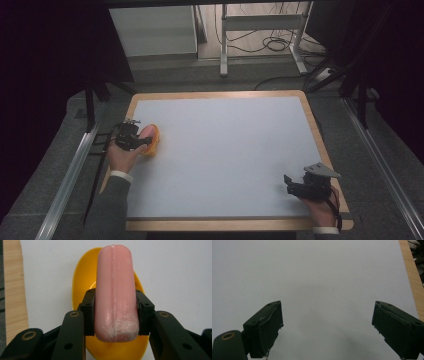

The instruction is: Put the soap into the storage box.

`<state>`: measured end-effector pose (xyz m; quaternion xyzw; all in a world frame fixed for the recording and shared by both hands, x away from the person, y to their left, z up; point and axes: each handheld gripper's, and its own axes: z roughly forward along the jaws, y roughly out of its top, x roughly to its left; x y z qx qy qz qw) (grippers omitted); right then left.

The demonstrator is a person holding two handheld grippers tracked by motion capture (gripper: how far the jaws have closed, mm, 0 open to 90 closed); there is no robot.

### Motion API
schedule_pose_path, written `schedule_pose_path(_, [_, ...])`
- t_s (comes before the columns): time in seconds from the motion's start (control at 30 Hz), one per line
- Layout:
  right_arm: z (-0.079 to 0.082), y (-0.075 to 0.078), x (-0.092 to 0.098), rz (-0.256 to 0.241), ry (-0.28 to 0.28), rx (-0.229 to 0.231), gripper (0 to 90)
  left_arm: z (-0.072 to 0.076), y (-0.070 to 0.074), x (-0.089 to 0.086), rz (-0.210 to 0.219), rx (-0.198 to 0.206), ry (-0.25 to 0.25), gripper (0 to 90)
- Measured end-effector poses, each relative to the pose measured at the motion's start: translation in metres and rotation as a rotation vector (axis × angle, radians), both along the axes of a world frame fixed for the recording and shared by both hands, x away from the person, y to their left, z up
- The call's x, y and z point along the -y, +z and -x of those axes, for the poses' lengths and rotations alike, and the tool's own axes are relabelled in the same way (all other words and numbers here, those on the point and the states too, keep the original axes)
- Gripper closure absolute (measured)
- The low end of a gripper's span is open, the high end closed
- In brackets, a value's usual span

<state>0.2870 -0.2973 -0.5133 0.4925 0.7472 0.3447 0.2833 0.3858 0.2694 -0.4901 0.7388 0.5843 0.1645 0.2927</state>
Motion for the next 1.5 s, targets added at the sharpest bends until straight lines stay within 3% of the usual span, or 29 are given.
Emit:
schedule_pose_path(0.13, [0.0,0.0,0.0,0.002,-0.001,-0.003,9.5,0.001,-0.002,-0.001,0.022,0.02,0.014,59.1])
schedule_pose_path(0.33, [0.0,0.0,-0.001,0.0,0.004,0.001,9.5,0.009,0.011,-0.007,0.043,0.086,0.014,29.8])
schedule_pose_path(0.47, [0.0,0.0,-0.001,0.002,0.003,0.0,9.5,0.02,0.019,-0.01,0.074,0.132,-0.002,25.7])
schedule_pose_path(0.7, [0.0,-0.001,-0.002,0.007,0.003,-0.001,9.5,0.044,0.026,0.0,0.112,0.192,-0.07,23.6])
schedule_pose_path(0.9, [0.001,0.0,-0.002,0.006,0.008,0.007,9.5,0.061,0.022,0.008,0.124,0.197,-0.125,24.0])
schedule_pose_path(1.2, [0.001,0.002,-0.002,0.008,0.012,0.014,9.5,0.09,0.005,0.014,0.186,0.234,-0.2,26.2])
schedule_pose_path(1.27, [0.002,0.002,-0.003,0.007,0.012,0.013,9.5,0.096,0.0,0.015,0.2,0.231,-0.205,26.2])
schedule_pose_path(1.37, [0.002,0.002,-0.004,0.009,0.015,0.014,9.5,0.103,-0.009,0.015,0.178,0.238,-0.195,26.9])
schedule_pose_path(1.5, [0.002,0.002,-0.004,0.011,0.019,0.018,9.5,0.109,-0.021,0.013,0.198,0.212,-0.189,26.9])
